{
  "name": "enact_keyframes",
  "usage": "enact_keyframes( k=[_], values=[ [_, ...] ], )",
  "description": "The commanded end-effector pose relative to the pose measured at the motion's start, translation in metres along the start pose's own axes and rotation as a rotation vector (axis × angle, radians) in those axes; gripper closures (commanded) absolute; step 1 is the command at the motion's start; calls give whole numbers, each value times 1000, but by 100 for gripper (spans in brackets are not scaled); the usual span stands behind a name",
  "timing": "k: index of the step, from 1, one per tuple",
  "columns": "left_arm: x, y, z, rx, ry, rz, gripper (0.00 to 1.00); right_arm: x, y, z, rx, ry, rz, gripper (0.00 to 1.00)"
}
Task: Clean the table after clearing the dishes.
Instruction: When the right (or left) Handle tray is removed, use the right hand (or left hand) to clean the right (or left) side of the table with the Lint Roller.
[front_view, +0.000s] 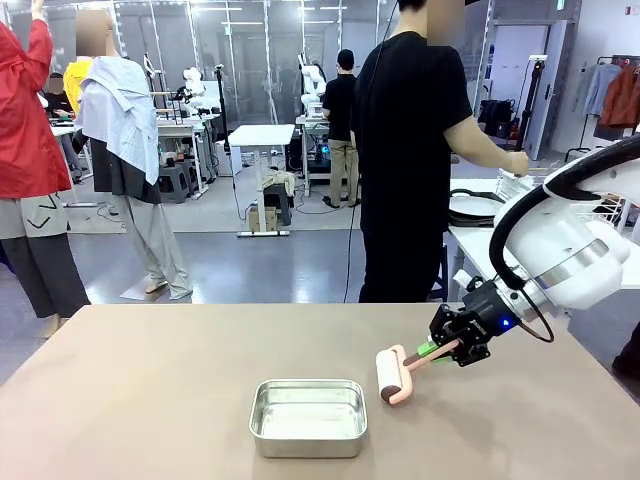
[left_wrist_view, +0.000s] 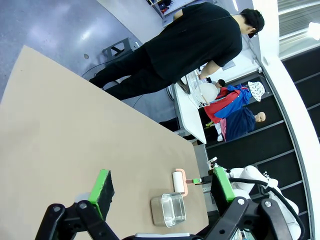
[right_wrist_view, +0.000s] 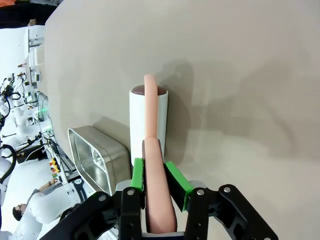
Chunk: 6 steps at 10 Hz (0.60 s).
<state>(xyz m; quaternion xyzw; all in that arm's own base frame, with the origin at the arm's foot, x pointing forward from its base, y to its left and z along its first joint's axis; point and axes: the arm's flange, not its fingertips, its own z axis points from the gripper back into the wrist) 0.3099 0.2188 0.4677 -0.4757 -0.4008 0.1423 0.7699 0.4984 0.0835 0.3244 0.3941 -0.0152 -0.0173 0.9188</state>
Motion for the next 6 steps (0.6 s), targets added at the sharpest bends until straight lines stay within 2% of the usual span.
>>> enact_keyframes(
  k=[1, 3, 4, 6],
  values=[
    [1, -1, 4, 2, 14, 12, 0, -1, -30, 5, -32, 8, -62, 77],
    [1, -1, 4, 2, 14, 12, 0, -21, -55, 28, -54, -12, -97, 77],
    [1, -1, 4, 2, 14, 12, 0, -34, -65, 45, -102, 19, -65, 77],
    [1, -1, 4, 2, 14, 12, 0, -55, -72, 80, -175, -1, -88, 77]
  ],
)
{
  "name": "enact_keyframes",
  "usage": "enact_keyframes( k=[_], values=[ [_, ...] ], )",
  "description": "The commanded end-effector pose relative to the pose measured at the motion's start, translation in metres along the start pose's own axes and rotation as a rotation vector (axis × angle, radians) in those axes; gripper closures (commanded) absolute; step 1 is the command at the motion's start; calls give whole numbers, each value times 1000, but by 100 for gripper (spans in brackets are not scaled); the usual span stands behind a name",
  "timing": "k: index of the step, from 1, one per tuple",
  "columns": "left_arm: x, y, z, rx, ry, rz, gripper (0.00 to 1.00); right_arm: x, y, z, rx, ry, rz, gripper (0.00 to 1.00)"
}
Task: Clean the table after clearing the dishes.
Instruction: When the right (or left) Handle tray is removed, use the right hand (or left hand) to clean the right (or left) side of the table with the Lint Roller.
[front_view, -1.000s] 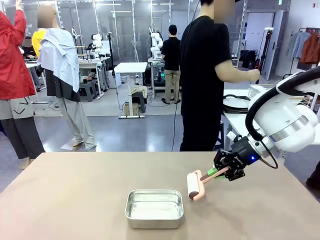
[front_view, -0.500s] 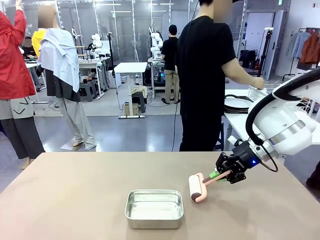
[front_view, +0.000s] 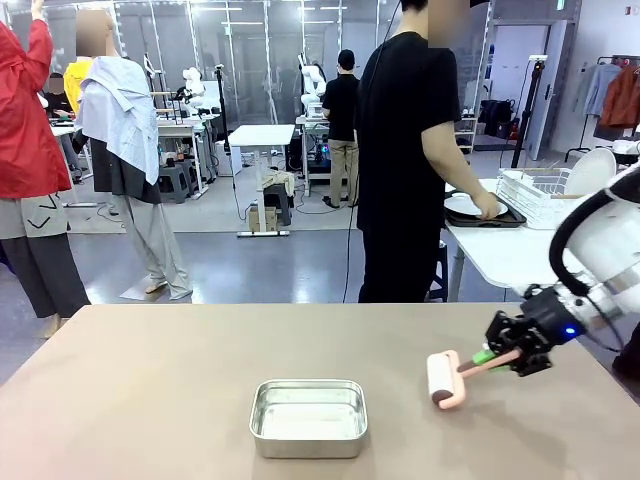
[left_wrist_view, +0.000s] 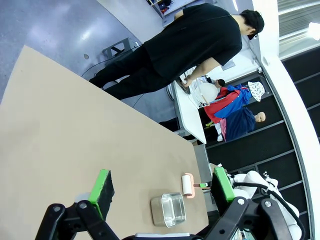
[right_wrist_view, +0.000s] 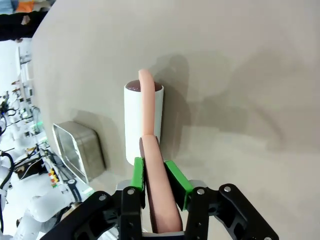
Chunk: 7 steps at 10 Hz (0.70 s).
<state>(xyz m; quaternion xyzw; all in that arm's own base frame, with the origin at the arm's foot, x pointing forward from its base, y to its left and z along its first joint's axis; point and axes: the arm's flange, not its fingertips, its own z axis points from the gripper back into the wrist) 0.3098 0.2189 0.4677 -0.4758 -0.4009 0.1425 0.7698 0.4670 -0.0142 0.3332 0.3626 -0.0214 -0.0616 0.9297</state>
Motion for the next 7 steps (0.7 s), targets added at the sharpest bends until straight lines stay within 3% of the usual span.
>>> enact_keyframes(
  k=[1, 4, 7],
  values=[
    [1, -2, 4, 2, 14, 12, 0, -34, -13, 18, -154, 36, -17, 77],
    [1, -2, 4, 2, 14, 12, 0, -45, 7, 59, -317, 73, 28, 77],
    [1, -2, 4, 2, 14, 12, 0, -33, 10, 74, -420, 88, -61, 77]
  ],
)
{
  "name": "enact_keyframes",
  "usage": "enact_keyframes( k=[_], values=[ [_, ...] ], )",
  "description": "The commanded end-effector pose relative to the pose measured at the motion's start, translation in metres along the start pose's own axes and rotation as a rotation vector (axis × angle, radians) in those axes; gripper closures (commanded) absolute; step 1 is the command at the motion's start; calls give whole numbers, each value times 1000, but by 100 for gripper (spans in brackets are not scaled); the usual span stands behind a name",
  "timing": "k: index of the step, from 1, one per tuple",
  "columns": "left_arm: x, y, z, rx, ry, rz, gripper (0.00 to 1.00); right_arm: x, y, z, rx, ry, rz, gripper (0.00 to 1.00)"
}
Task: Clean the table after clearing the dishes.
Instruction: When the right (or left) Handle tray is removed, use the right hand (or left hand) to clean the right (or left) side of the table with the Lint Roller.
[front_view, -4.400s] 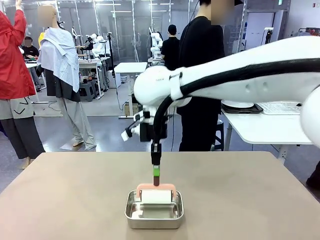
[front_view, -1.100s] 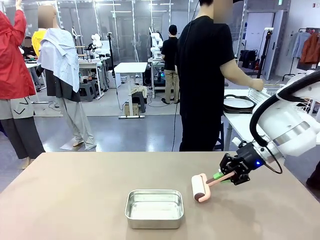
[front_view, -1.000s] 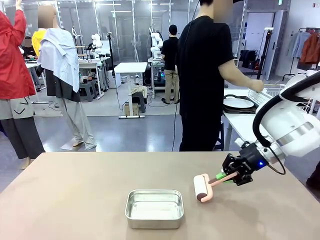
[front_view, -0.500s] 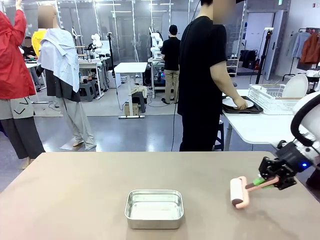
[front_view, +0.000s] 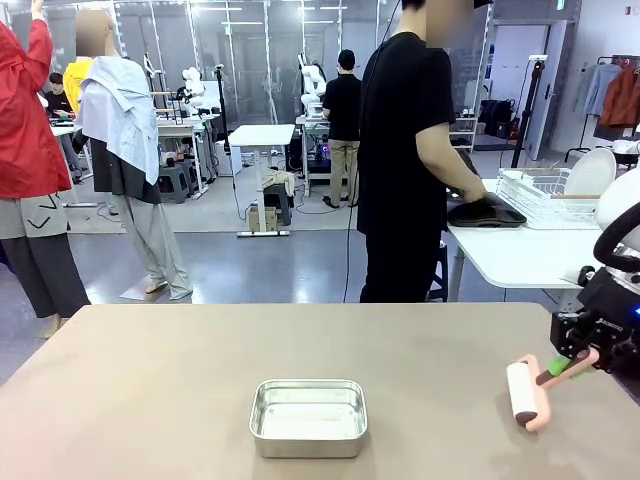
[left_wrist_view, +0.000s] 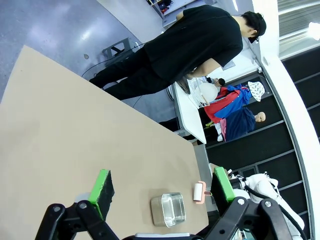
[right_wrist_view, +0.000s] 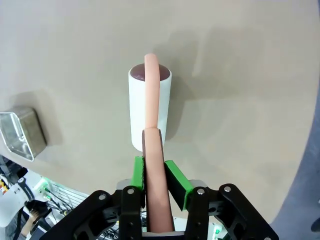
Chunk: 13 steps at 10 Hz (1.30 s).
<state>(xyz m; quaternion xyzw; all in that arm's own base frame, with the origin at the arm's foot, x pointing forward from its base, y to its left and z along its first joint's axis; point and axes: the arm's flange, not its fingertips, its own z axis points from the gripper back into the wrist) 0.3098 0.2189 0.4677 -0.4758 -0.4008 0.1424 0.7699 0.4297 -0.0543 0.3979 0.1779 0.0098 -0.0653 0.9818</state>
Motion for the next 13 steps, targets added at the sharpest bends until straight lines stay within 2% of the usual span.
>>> enact_keyframes(
  k=[1, 2, 3, 8, 9, 11, 13],
  values=[
    [1, -1, 4, 2, 14, 12, 0, 4, 4, 0, -13, 56, -9, 77],
    [1, -1, 4, 2, 14, 12, 0, 8, 9, 1, 67, 25, 48, 77],
    [1, -1, 4, 2, 14, 12, 0, 2, 1, 2, -9, 11, -3, 77],
    [1, -1, 4, 2, 14, 12, 0, 4, 1, 2, 4, 16, 4, 77],
    [1, -1, 4, 2, 14, 12, 0, 10, 8, 7, -42, -17, 45, 77],
    [1, -1, 4, 2, 14, 12, 0, 22, 25, 20, -81, -24, 145, 77],
    [1, -1, 4, 2, 14, 12, 0, 41, 31, 14, -27, 64, 199, 77]
  ],
)
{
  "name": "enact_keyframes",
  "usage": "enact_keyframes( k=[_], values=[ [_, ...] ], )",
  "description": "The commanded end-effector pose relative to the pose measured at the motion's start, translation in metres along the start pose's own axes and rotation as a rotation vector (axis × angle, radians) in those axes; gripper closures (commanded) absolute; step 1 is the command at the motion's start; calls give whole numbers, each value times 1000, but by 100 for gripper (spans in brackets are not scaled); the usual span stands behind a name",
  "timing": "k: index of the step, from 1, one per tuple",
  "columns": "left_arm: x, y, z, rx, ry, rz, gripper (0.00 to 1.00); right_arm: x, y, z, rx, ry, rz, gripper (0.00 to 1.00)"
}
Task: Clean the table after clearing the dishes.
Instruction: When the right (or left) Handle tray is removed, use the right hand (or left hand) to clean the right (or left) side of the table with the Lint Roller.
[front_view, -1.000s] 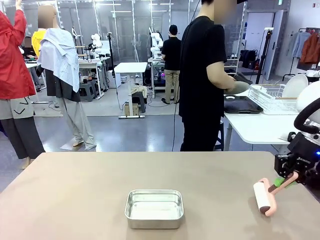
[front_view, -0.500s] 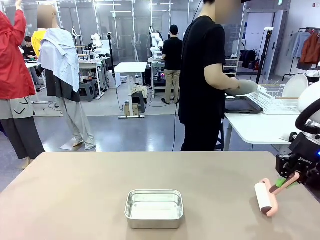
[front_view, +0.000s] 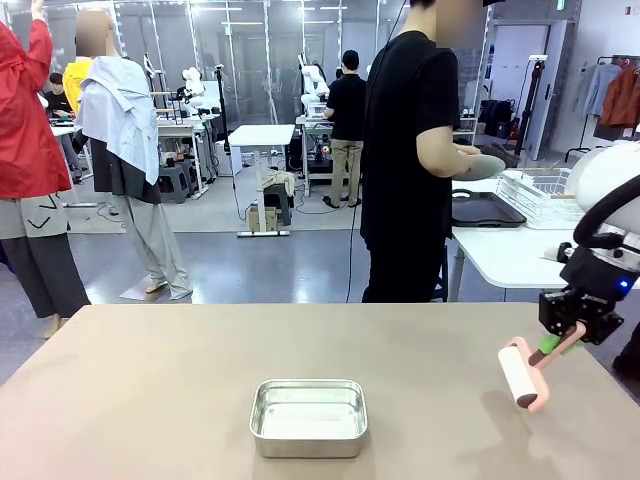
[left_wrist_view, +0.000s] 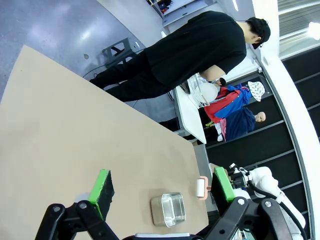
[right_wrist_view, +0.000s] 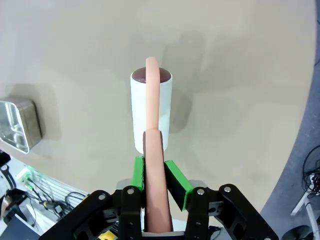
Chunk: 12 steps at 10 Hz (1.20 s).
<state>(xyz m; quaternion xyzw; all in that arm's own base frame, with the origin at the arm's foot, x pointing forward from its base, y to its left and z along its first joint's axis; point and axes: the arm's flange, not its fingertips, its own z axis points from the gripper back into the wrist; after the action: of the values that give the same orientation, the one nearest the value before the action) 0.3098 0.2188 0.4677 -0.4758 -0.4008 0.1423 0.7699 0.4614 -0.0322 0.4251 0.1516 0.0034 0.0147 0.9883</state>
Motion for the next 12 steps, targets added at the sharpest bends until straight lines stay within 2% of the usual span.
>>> enact_keyframes(
  k=[1, 4, 6, 8, 12],
  values=[
    [1, -1, 4, 2, 14, 12, 0, 18, -12, -8, 44, 49, 42, 77],
    [1, -1, 4, 2, 14, 12, 0, 26, -28, -27, 63, 91, 21, 77],
    [1, -1, 4, 2, 14, 12, 0, 36, -52, -34, -12, 111, -70, 77],
    [1, -1, 4, 2, 14, 12, 0, 37, -68, -37, -199, 129, -181, 77],
    [1, -1, 4, 2, 14, 12, 0, 30, -88, -25, -341, 154, -276, 77]
  ],
)
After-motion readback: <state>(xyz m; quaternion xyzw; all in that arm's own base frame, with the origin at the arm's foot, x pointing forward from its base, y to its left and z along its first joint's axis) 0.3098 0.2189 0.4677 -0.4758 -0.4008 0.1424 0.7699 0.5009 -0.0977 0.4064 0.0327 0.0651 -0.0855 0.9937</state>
